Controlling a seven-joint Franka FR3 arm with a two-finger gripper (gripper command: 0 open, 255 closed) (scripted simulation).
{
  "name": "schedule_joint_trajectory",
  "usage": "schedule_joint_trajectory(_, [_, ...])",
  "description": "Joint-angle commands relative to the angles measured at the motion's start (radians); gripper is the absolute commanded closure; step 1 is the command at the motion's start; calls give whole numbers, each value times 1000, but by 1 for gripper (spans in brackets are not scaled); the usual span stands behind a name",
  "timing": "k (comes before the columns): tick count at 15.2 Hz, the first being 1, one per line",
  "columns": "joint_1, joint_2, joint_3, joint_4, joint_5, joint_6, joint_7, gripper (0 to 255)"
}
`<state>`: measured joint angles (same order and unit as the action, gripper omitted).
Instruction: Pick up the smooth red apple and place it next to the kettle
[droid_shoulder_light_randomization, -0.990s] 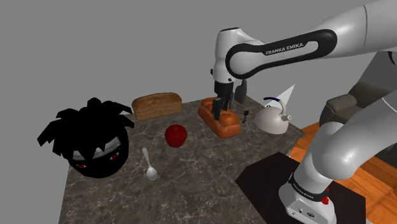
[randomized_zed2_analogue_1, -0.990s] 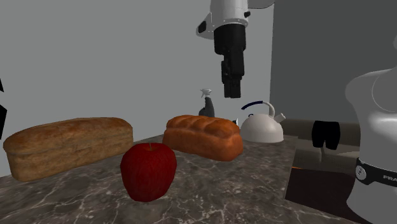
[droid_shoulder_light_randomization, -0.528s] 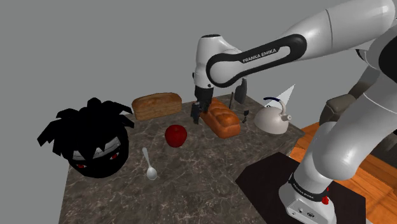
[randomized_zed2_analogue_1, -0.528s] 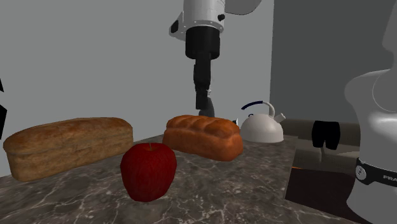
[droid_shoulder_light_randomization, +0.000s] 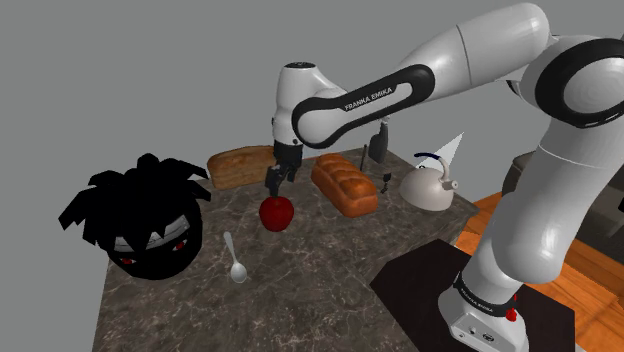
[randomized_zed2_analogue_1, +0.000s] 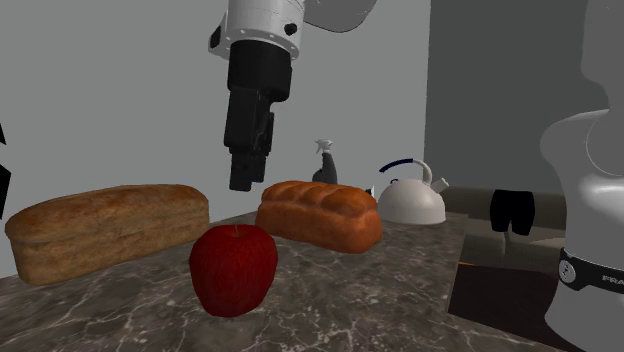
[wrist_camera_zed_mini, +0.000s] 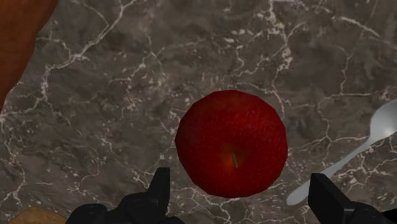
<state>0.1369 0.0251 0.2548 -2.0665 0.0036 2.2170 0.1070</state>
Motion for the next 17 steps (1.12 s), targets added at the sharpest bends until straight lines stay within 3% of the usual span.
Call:
schedule_joint_trajectory(1, [5,29,4,7,-10,28,12,0])
schedule_joint_trajectory(7, [7,73,3,-18,-26,95,23,0])
schedule_joint_trajectory(15, [7,73,3,-17,-26,95,23,0])
schedule_joint_trajectory(16, [7,73,3,-17,-26,95,23,255])
schedule_joint_trajectory(17, [7,73,3,-17,-26,95,23,255])
